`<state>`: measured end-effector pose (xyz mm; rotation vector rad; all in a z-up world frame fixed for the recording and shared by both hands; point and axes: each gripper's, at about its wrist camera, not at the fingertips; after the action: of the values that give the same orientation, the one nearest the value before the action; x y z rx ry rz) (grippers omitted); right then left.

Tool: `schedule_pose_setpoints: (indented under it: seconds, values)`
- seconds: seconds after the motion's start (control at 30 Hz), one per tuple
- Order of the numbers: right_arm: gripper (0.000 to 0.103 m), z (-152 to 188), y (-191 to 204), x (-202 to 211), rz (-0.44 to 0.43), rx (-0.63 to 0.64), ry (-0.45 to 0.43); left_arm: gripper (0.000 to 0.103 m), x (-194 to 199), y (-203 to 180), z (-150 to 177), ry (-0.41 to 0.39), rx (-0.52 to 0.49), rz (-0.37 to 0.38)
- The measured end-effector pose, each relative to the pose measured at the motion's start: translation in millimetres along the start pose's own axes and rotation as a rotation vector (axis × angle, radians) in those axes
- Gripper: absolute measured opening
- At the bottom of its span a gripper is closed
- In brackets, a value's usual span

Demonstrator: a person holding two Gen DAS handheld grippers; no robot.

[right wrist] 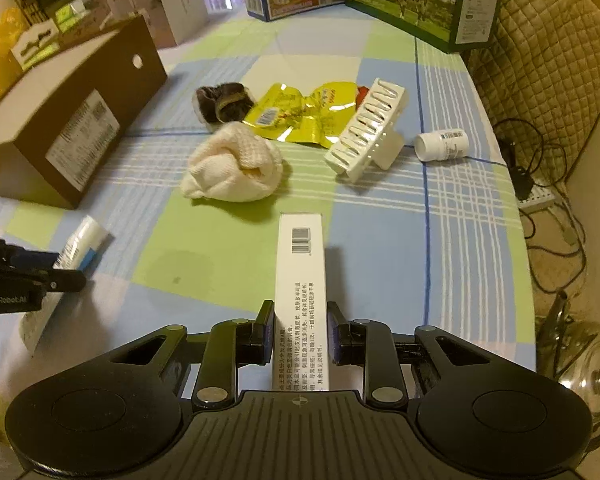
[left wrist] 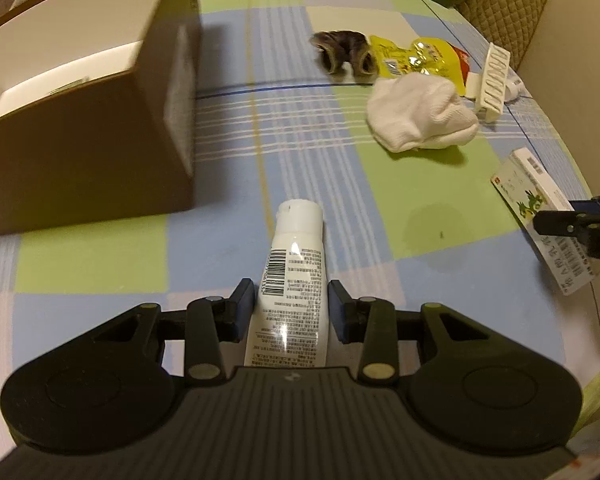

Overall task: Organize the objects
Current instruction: 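Lift the white tube and white box and carry them toward the brown box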

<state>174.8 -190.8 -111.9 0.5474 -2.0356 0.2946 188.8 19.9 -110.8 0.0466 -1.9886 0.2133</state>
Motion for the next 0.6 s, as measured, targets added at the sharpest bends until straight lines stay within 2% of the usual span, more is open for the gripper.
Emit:
schedule_pose_setpoints:
  seconds: [0.13,0.5,0.53,0.57,0.6]
  values:
    - [0.023,-5.6,10.1,14.5,-0.042,-0.002,-0.033,0.034,14.7,14.7,4.0,-0.026,0.024,-0.005]
    - [0.022,-36.1,66.0,35.2,-0.158,0.092,-0.122,0.032,52.7,61.8,12.5,-0.088,0.092,-0.019]
    - [0.022,-38.9,71.3,35.6,-0.163,0.102,-0.128,0.017,53.6,66.7,13.9,-0.089,0.096,-0.018]
    - [0.022,-41.7,76.4,35.3,-0.166,0.11,-0.131,0.006,54.1,72.4,15.1,-0.085,0.102,-0.004]
    - [0.022,-43.6,80.1,34.8,-0.17,0.115,-0.133,0.005,53.0,77.1,15.8,-0.078,0.107,-0.016]
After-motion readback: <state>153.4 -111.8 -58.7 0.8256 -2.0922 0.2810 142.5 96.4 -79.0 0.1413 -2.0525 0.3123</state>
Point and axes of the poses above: each gripper's, at about its wrist camera, not at the fingertips, and x roughly against the way its jaws point, y to its left, z to its underside, and after that the axes turned 13 degrees about x, right-handed
